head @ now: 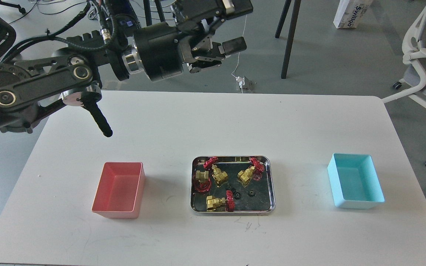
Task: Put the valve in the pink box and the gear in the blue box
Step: 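Reach the left gripper down toward a brass valve on the tray, then grasp the brass valve with red handle using the left gripper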
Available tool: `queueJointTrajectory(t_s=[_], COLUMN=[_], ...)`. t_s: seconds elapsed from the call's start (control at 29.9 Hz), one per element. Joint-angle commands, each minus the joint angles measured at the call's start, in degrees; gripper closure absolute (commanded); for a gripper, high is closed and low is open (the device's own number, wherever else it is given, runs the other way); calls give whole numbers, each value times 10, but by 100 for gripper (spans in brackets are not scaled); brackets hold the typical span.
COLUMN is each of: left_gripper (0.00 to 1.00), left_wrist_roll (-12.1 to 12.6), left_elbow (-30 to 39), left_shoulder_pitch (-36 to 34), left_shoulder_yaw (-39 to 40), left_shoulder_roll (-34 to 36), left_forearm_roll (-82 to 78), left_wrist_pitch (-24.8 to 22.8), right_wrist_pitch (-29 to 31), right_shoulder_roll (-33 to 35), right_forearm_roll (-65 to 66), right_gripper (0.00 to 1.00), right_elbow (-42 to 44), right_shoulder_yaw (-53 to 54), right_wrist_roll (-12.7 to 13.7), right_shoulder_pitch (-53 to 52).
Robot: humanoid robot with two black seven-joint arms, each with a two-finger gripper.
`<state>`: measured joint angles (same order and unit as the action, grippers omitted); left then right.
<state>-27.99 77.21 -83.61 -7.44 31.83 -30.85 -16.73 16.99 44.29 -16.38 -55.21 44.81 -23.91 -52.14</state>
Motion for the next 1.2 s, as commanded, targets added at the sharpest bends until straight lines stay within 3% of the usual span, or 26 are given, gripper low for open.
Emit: queueJointTrajectory(t_s=[0.0,0.07,0.17,0.3,0.47,0.74,1.17], left_gripper=[0,0,0,1,1,2,4], left_wrist_roll=[0,0,0,0,0,0,0], left_elbow=[-19,-31,-54,-80,-110,-112,-140], left_shoulder_pitch=[-190,-239,-251,-220,-157,-105,-20], left_shoulder_yaw=[-277,-401,-556,-666,-676,-689,-694], left_shoulder_roll=[-120,-200,-318,-318,-318,-318,-318], left_forearm_roll=[-49,-74,-101,-104,-105,-127,-138], left_wrist_pitch=[85,137,228,303,317,345,399], right_wrist_pitch=[-11,-16,-19,-20,-20,-67,-73], right_shoulder_roll=[6,6,8,25,25,10,-11], right_forearm_roll=[0,0,0,-1,-2,-1,0], right_gripper=[0,0,0,0,0,0,0], right_elbow=[7,11,18,18,13,8,9], right_shoulder_yaw=[-1,-1,-2,-5,-6,-26,-35], right_wrist_roll=[6,6,6,6,25,117,120], right_shoulder_pitch=[-5,-6,-4,-1,-9,-61,-64])
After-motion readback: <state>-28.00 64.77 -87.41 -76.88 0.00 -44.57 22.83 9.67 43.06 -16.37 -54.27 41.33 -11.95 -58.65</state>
